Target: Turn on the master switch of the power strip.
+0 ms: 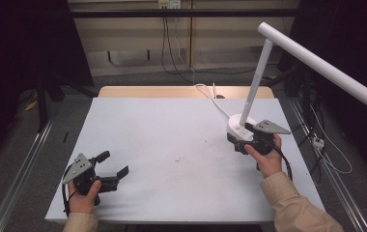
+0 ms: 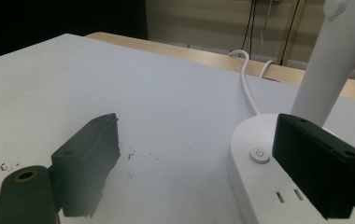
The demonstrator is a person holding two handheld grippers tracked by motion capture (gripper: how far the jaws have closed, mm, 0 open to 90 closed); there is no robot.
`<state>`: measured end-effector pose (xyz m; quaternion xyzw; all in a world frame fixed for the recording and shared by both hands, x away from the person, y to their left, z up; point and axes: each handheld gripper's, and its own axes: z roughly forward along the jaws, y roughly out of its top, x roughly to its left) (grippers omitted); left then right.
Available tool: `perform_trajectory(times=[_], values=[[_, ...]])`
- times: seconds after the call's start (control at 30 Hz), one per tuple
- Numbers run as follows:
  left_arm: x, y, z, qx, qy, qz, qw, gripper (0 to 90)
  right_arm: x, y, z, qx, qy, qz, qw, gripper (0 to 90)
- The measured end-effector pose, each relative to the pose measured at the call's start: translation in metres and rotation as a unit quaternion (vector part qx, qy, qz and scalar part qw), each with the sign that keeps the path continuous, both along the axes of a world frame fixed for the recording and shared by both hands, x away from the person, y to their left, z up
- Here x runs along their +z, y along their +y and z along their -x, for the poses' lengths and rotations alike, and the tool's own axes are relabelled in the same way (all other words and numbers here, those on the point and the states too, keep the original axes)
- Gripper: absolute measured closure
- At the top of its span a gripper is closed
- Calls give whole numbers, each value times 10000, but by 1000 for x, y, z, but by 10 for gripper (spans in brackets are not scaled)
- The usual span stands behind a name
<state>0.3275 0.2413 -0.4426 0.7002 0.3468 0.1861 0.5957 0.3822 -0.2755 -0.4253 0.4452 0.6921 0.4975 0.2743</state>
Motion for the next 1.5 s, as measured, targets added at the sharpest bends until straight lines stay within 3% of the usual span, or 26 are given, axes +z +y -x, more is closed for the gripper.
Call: perform_trajectory(times=[0.63,0.97,1.5], values=[[0,0,-1,10,6,8,10000,38,5,-6,-16,-106,157,90,9998,422],[0,1,0,24,3,10,10000,38,0,-10,-23,-88,322,24,9994,520],[-1,0,-1,15,24,-12,10000,38,-6,-16,-29,-140,398,-15,9991,612]])
